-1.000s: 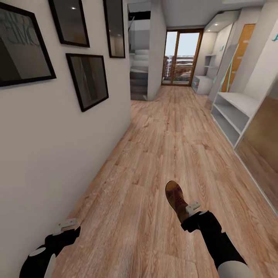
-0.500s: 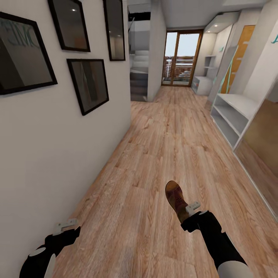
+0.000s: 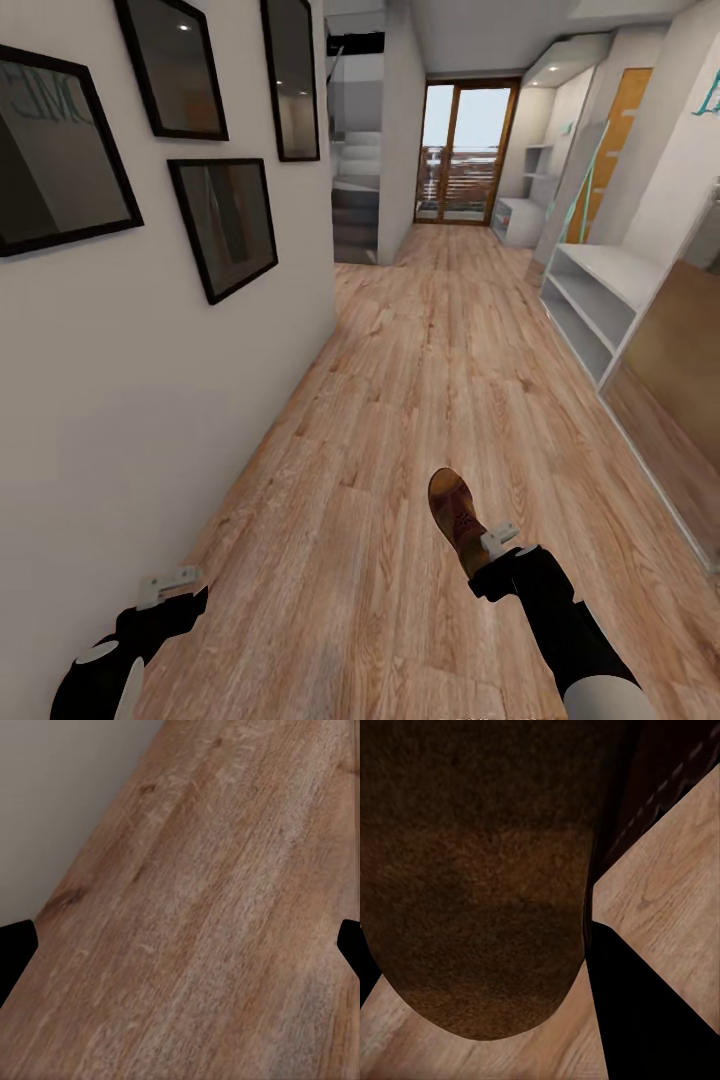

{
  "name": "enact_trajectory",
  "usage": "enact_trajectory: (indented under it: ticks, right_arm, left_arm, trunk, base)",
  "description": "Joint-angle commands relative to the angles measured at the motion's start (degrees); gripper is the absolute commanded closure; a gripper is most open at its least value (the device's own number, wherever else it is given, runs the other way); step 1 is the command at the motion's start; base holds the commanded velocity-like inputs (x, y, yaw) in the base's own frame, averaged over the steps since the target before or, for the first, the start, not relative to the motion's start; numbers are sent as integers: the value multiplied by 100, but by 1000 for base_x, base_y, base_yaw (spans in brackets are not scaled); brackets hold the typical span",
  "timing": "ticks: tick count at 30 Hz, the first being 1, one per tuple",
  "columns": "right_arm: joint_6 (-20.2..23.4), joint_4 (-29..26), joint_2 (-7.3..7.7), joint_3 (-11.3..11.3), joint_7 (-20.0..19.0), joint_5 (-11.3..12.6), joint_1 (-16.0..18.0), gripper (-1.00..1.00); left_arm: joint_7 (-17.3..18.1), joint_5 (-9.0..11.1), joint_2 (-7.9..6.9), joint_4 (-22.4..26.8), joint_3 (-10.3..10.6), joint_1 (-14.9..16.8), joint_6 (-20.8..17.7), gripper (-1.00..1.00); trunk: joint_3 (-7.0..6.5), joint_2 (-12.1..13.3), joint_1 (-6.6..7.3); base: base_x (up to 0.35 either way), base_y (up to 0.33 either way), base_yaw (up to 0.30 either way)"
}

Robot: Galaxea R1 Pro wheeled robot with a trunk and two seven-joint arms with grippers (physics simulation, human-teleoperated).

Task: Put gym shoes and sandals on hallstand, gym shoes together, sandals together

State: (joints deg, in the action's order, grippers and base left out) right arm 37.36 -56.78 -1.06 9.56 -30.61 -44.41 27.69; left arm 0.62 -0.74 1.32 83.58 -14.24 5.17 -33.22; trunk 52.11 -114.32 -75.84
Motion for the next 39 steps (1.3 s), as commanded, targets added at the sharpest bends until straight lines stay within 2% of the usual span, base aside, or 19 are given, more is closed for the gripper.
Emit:
enact_trajectory:
  ticks: [1, 30, 39]
  right_arm:
    - [8, 0, -3, -1, 12, 17, 0, 100]
    - [8, 0, -44, 2, 12, 17, 0, 100]
    - [8, 31, -36, 17, 19, 19, 0, 100]
  left_arm:
    - [0, 0, 0, 0, 0, 1, 0, -100]
    - [4, 0, 0, 0, 0, -1, 0, -100]
    - [3, 0, 0, 0, 0, -2, 0, -100]
  trunk:
    - [0, 0, 0]
    - [0, 0, 0]
    - [0, 0, 0]
  base:
    - [0, 0, -216]
    - [0, 0, -271]
    - [0, 0, -58]
